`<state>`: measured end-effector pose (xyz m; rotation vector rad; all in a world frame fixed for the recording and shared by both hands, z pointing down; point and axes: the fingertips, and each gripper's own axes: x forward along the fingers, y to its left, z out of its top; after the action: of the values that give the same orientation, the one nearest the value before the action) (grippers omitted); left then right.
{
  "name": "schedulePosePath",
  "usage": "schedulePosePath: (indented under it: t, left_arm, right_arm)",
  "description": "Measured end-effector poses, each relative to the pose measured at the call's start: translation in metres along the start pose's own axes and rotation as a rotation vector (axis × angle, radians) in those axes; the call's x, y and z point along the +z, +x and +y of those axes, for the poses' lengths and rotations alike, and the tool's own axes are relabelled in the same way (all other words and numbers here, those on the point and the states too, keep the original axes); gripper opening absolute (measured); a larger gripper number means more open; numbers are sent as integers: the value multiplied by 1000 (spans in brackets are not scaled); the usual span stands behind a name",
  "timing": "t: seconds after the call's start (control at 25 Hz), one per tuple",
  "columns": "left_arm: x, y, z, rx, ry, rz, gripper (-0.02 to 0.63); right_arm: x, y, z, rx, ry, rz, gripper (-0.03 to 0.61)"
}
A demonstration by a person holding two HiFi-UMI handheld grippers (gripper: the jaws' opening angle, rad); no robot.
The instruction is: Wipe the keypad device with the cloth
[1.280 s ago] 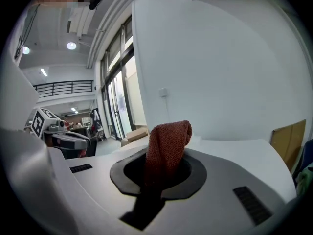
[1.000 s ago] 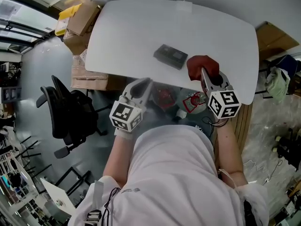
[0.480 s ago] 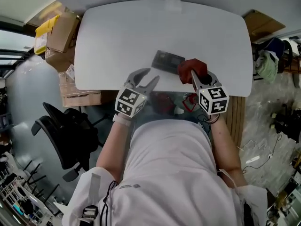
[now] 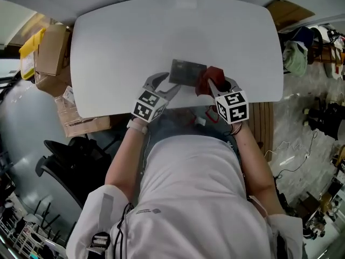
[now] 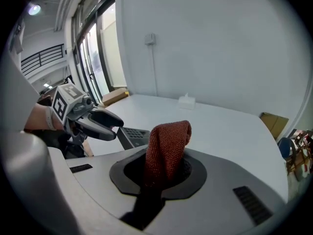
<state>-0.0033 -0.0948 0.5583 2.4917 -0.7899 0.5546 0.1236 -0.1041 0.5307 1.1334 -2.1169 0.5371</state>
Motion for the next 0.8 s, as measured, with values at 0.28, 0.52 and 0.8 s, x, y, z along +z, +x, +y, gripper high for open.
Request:
schedulePosePath:
  t: [0.28, 0.52, 0.8]
  left_arm:
    - [-13, 17, 5, -38, -11, 27, 230]
    - [-11, 20, 9, -49, -21, 6, 230]
    - [-11, 21, 9, -42, -51, -7, 229]
  right_arm:
    - [-8, 19, 8, 14, -38, 76, 55]
    - [-5, 31, 15, 42, -98, 104, 55]
    - [1, 42, 32, 107, -149, 116, 55]
